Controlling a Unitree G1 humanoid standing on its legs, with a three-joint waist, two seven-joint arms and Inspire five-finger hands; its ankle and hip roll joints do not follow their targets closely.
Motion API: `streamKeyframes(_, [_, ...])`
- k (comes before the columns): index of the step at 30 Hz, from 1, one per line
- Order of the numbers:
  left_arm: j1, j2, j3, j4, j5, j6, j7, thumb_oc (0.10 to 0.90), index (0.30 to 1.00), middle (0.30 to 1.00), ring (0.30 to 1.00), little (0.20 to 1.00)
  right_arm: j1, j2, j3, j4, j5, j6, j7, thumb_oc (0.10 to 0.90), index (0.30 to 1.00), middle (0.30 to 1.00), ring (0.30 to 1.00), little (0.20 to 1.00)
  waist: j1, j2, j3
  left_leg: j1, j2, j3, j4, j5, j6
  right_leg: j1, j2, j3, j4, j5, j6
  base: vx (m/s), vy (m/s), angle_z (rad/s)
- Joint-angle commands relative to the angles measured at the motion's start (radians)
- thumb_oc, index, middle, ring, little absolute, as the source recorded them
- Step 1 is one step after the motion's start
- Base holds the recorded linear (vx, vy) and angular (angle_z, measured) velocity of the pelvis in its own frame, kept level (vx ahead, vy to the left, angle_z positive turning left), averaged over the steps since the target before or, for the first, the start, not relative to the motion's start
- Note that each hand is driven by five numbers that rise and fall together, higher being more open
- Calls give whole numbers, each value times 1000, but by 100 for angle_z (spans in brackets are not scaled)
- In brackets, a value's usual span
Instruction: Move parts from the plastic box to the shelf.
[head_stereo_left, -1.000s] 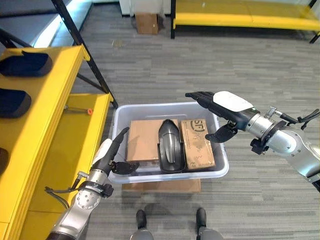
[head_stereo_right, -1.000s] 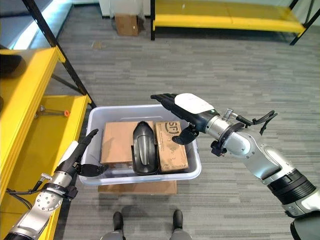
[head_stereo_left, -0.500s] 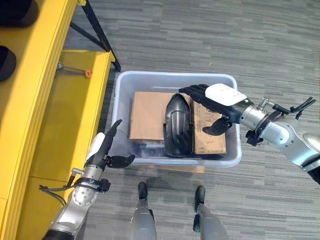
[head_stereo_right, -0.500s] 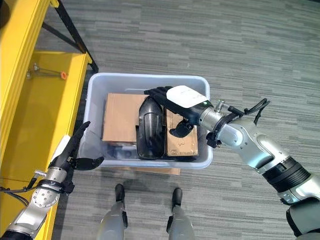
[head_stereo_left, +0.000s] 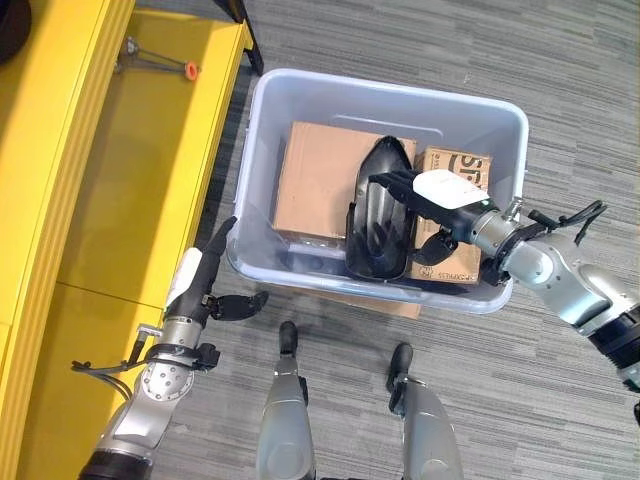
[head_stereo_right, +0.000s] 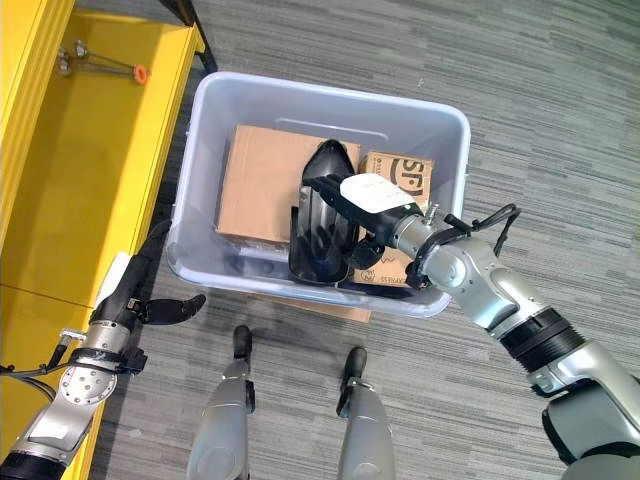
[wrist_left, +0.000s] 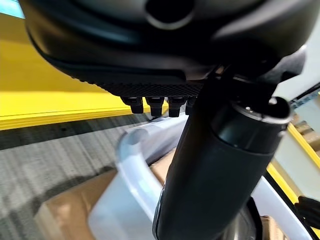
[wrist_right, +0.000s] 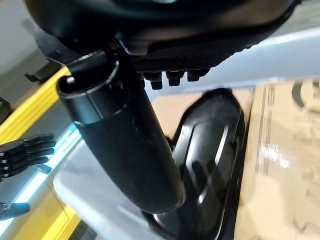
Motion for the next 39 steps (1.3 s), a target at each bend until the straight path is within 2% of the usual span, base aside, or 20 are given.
streamKeyframes(1, [24, 30, 73, -120, -34, -55, 63, 900, 1000, 1000, 1000, 1000, -97, 6, -6, -27, -28, -31, -83, 900, 1000, 1000, 1000, 1000, 5, -7, -52, -92, 45, -58, 79, 15, 5, 90, -33, -2, -16, -42, 20, -36, -9, 7])
streamKeyframes(10, [37, 15, 72, -160, -65, -61, 76, 900, 1000, 1000, 1000, 1000, -135, 93, -4, 130, -67, 7, -148, 900, 1000, 1000, 1000, 1000, 30, 19, -2, -189, 17, -94, 111, 13, 12, 1, -51, -15, 65, -71, 14, -29, -8, 13])
streamKeyframes(14, [39, 16, 75, -163, -77, -62, 82, 900, 1000, 1000, 1000, 1000, -162, 104, -1, 174, -74, 16, -172, 900, 1000, 1000, 1000, 1000, 36, 24, 5, -213, 11, -99, 112, 17, 14, -23, -55, -17, 77, -71, 14, -4, -5, 8])
streamKeyframes(21, [40, 25, 72, -208, -120, -77, 88, 900, 1000, 1000, 1000, 1000, -308, 101, 16, 385, -66, 62, -248, 900, 1000, 1000, 1000, 1000, 55, 51, 37, -301, -16, -112, 122, 22, 17, -107, -77, -16, 106, -71, 18, 12, 7, 8])
streamKeyframes(30, [23, 29, 51, -240, -138, -85, 104, 900, 1000, 1000, 1000, 1000, -472, 109, 60, 508, -70, 83, -311, 900, 1000, 1000, 1000, 1000, 69, 57, 37, -379, -36, -129, 145, 9, 27, -166, -83, -18, 120, -71, 24, 50, 11, 4])
streamKeyframes(39, [-1, 34, 42, -249, -140, -83, 111, 900, 1000, 1000, 1000, 1000, -560, 123, 77, 520, -68, 97, -337, 900, 1000, 1000, 1000, 1000, 83, 54, 37, -383, -57, -136, 146, -3, 32, -148, -93, -31, 108, -74, 29, 49, 14, 7])
